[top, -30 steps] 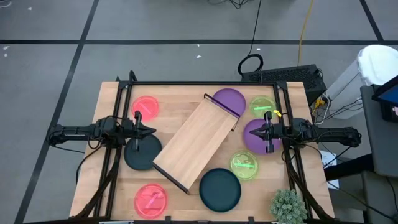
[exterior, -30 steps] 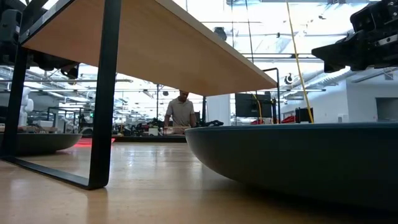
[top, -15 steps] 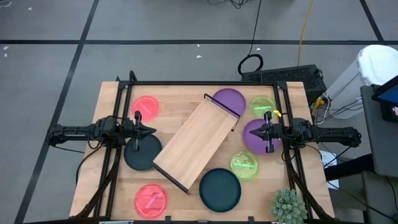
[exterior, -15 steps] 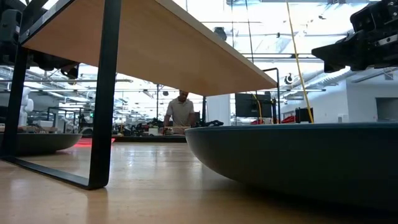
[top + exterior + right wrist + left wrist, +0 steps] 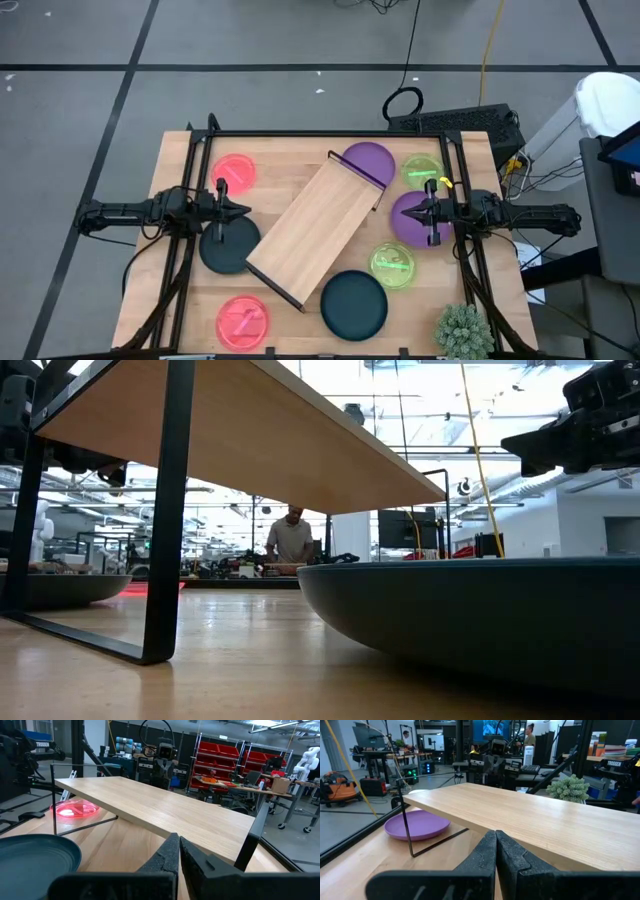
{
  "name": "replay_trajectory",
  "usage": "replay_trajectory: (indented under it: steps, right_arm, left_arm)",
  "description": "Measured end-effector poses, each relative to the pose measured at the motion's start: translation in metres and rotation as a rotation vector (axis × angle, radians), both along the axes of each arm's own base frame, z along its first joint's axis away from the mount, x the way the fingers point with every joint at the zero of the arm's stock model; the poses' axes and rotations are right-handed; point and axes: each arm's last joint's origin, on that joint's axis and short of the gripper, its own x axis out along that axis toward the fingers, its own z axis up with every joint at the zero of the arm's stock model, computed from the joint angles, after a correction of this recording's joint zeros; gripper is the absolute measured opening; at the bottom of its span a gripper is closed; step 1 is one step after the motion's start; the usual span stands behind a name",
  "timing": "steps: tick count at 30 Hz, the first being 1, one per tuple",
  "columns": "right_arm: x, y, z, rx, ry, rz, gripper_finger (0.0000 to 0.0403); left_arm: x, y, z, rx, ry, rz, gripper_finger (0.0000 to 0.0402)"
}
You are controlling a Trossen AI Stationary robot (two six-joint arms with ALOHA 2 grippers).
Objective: Place and stack plates onto a shelf
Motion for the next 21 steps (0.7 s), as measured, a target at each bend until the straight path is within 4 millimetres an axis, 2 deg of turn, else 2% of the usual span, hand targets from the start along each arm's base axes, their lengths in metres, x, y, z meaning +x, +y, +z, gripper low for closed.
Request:
replay_trajectory:
  steps: [21]
  right_arm:
    - [-0.0002, 0.0002, 0.0015, 0.065, -0.01, 0.006, 0.0]
  left_arm:
    - [0.0, 0.0, 0.0001, 0.0, 0.0, 0.0, 0.0003]
